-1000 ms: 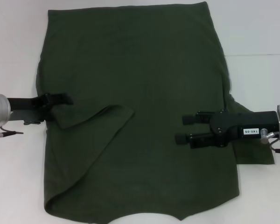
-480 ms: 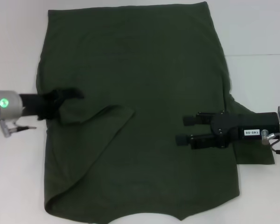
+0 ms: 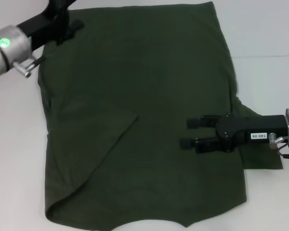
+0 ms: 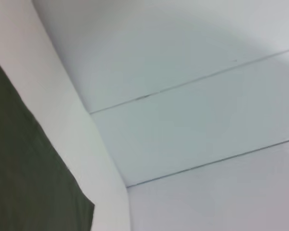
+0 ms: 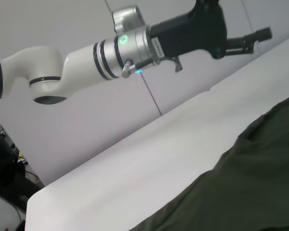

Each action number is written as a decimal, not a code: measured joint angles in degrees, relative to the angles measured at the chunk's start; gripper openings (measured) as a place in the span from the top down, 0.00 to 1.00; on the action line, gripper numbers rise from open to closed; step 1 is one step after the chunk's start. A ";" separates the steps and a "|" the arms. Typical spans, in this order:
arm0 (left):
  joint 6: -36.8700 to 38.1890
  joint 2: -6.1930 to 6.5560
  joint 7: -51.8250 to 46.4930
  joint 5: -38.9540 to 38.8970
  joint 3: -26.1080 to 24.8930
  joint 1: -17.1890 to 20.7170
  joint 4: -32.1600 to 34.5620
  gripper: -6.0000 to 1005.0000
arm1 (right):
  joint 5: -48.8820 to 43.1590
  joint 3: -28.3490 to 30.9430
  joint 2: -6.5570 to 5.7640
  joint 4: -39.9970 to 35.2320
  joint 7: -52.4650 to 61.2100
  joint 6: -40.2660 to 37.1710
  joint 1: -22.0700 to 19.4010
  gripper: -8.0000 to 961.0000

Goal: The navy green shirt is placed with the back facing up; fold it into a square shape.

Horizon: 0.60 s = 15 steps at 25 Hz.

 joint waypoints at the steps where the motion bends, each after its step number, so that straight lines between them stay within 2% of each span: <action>1: 0.12 0.04 0.06 -0.21 -0.14 0.90 0.10 0.09 | -0.01 -0.12 0.03 0.04 0.01 0.00 0.13 0.17; 5: 2.50 0.08 1.14 -2.19 -0.34 5.80 1.68 0.09 | -0.06 -0.20 -0.02 0.04 0.09 0.02 0.28 0.17; 8: 8.88 0.44 4.43 -2.51 -0.46 9.34 3.98 0.09 | -0.01 0.17 -0.35 0.22 0.10 0.38 0.28 0.18; 12: 22.08 1.16 17.25 -1.86 -0.24 13.77 7.13 0.09 | 0.21 2.61 -0.75 0.00 0.67 0.47 -0.04 0.18; 15: 29.55 1.34 26.99 1.50 0.18 16.45 9.97 0.09 | 0.22 4.53 -1.60 -0.06 2.58 0.16 -0.15 0.18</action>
